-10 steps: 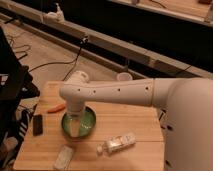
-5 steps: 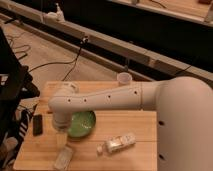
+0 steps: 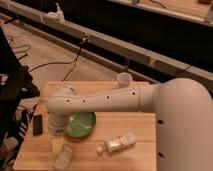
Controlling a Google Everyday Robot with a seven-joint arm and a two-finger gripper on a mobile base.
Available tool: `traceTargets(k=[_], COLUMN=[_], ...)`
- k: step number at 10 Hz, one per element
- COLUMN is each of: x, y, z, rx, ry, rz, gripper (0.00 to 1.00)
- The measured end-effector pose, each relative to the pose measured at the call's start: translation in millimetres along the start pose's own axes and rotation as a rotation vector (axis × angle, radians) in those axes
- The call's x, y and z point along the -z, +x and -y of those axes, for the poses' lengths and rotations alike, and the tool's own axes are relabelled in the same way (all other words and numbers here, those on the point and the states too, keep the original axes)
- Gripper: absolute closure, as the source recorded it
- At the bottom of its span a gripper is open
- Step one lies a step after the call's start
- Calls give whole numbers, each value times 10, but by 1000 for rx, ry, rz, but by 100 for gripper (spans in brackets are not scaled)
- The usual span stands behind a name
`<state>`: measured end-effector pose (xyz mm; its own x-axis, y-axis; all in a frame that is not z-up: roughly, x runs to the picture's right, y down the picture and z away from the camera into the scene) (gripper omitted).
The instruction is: Place the white sponge in the ceramic cup
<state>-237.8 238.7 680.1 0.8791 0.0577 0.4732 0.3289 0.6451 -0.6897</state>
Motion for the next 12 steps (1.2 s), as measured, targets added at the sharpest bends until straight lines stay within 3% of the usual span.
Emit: traceTargets(k=[3, 6, 8, 12], x=[-168, -345, -453, -728], y=[177, 257, 282, 356], z=[-89, -177, -220, -311], rx=[56, 130, 157, 181], ry=[-41, -71, -84, -105], rz=[-115, -182, -181, -119], gripper=[20, 20, 20, 20])
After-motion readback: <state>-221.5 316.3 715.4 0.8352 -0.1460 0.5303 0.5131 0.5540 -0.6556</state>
